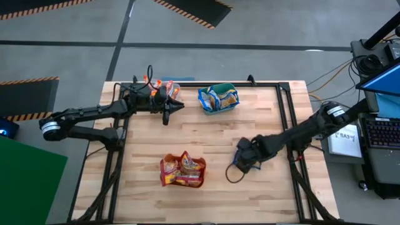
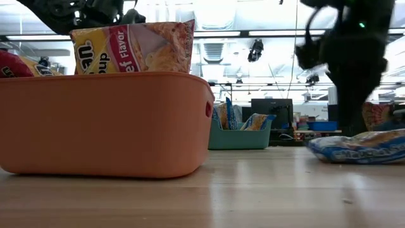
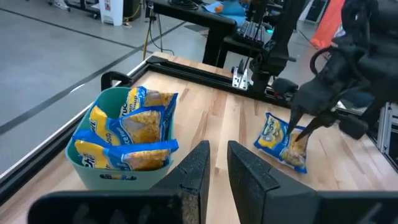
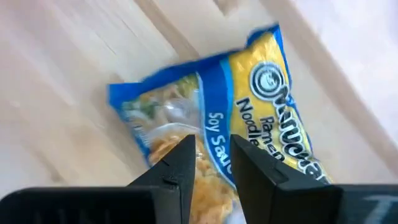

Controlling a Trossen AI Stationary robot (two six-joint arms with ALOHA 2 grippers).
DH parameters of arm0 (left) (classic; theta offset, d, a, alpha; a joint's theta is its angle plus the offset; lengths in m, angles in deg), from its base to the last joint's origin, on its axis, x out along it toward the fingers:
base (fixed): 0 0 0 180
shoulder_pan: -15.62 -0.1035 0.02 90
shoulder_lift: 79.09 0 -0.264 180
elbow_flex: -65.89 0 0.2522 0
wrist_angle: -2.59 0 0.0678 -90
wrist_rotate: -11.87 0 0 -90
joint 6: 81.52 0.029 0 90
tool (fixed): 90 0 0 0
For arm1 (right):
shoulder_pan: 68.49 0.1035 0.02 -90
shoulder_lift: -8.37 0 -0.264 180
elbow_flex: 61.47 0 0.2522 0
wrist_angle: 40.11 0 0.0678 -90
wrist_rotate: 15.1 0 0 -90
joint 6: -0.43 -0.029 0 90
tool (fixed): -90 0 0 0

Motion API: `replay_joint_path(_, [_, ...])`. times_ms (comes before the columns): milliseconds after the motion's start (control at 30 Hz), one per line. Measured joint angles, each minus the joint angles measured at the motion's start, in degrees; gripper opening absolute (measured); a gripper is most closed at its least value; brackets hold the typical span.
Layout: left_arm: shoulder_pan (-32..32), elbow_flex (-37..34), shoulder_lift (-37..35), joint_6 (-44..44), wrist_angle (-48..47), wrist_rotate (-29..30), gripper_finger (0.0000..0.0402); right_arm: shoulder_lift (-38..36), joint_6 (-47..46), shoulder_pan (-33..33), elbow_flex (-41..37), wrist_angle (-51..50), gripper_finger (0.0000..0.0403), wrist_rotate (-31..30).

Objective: Sort Maruchan noodles
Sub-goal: Put the blue noodle pack into the green bin

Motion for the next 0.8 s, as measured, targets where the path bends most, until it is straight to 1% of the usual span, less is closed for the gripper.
replay_joint_path(100, [0.0,0.0,0.1,0.0,0.0,0.0,0.0039,-2.6,3.6,-1.3,1.7,-0.3,0.0091,-0.7])
replay_joint_path(200, [0.0,0.0,0.4,0.0,0.0,0.0,0.0039,-6.2,5.3,-2.1,2.3,0.0,0.0091,-2.3])
replay_joint_path(333, [0.0,0.0,0.8,0.0,0.0,0.0,0.0039,-11.2,3.7,-4.4,1.3,-1.0,0.0093,-2.6])
replay_joint_path(433, [0.0,0.0,0.9,0.0,-0.1,0.0,0.0039,-14.0,2.2,-6.0,0.7,-3.1,0.0108,-2.8])
replay_joint_path(567, [0.0,0.0,0.9,0.0,0.0,0.0,0.0039,-14.3,1.6,-6.0,0.4,-4.0,0.0159,-4.5])
replay_joint_path(733, [0.0,0.0,0.9,0.0,0.7,0.0,0.0039,-12.6,1.7,-6.1,0.4,-4.1,0.025,-10.5])
replay_joint_path(800, [0.0,0.0,0.9,0.0,0.7,0.0,0.0039,-12.5,3.3,-6.2,0.4,-4.4,0.028,-11.2])
